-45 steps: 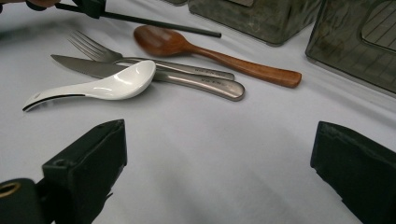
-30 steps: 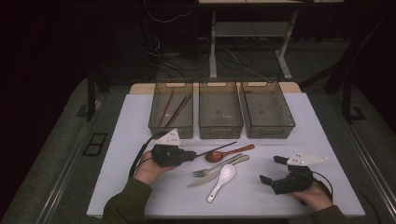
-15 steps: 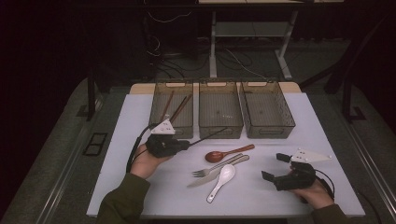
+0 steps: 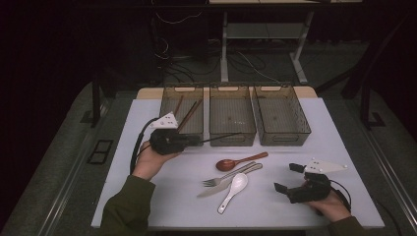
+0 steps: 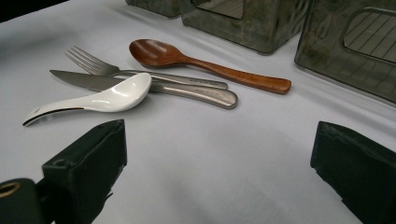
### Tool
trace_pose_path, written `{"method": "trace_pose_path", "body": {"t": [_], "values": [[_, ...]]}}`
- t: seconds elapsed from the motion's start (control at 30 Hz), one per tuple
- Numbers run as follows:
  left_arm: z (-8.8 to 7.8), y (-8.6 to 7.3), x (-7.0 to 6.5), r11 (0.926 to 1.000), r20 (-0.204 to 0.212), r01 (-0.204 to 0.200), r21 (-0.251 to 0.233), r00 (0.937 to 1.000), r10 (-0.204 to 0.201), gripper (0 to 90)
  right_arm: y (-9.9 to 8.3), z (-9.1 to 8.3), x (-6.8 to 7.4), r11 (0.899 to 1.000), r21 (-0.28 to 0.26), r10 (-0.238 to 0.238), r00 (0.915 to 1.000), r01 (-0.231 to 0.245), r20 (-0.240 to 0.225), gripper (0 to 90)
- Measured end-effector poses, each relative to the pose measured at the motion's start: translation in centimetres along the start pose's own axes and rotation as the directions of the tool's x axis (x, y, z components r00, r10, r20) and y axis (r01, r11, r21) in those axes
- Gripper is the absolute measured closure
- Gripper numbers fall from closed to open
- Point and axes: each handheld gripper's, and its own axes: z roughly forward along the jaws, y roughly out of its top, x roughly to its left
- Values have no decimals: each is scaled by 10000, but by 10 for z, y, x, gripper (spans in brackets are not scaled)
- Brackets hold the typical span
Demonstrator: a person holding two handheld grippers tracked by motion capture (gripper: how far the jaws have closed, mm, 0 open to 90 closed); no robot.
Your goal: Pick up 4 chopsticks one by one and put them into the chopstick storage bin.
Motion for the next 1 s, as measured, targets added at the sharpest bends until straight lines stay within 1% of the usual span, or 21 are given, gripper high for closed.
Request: {"method": "trace_pose_path", "body": {"t": [0.07, 0.1, 0.2, 0.3, 0.37, 0.43, 0.57, 0.63, 0.7, 0.73, 0.8, 0.83, 0.9, 1.0], "values": [[-2, 0, 0, 9999, 75, 38, -95, 10000, -37, 848, 0, 0, -1, 10000, 21, 20, 10000, -21, 37, 32], [-3, 0, 0, 9999, 190, 9, -135, 9998, -7, 849, 0, 0, -1, 10000, 14, 22, 10000, -22, 52, 32], [-5, 2, -1, 9996, 153, -86, -284, 9998, 90, 848, 0, 0, -1, 10000, 83, -5, 10000, 5, 20, 32], [-9, 6, 1, 9989, 22, -142, -448, 9999, 143, 849, -1, 0, -1, 9999, 131, 19, 10000, -19, 1, 32], [-12, 9, 4, 9988, -164, -184, -458, 9997, 176, 849, -1, 0, -1, 9999, 118, 22, 10000, -22, 10, 32], [-15, 12, 9, 9984, -436, -172, -543, 9989, 148, 849, -1, 0, -1, 9999, 106, 38, 10000, -39, 32, 32], [-21, 19, 22, 9974, -1037, -16, -726, 9946, -59, 848, -1, 0, -1, 9999, 107, 83, 10000, -83, 34, 32], [-23, 22, 29, 9971, -1431, 12, -766, 9896, -122, 848, -1, 0, -2, 10000, 47, 9, 10000, -9, 74, 32], [-26, 24, 37, 9956, -1702, 113, -930, 9850, -270, 848, -1, -1, -2, 10000, 49, 11, 10000, -12, 65, 32], [-28, 25, 41, 9955, -1902, 113, -941, 9813, -291, 848, -1, -1, -2, 10000, 56, 21, 10000, -21, 77, 32], [-30, 27, 48, 9934, -2181, 229, -1121, 9748, -471, 848, -1, -2, -3, 10000, 61, 21, 10000, -21, 97, 32], [-32, 28, 52, 9929, -2391, 236, -1170, 9696, -512, 848, -1, -2, -3, 10000, 55, 12, 9999, -12, 108, 32], [-33, 28, 59, 9924, -2827, 314, -1190, 9571, -642, 848, -2, -2, -3, 10000, 60, -3, 9999, 2, 121, 32], [-33, 25, 71, 9920, -3477, 520, -1152, 9333, -893, 848, -2, -2, -3, 10000, 71, -11, 9999, 10, 143, 32]]}}
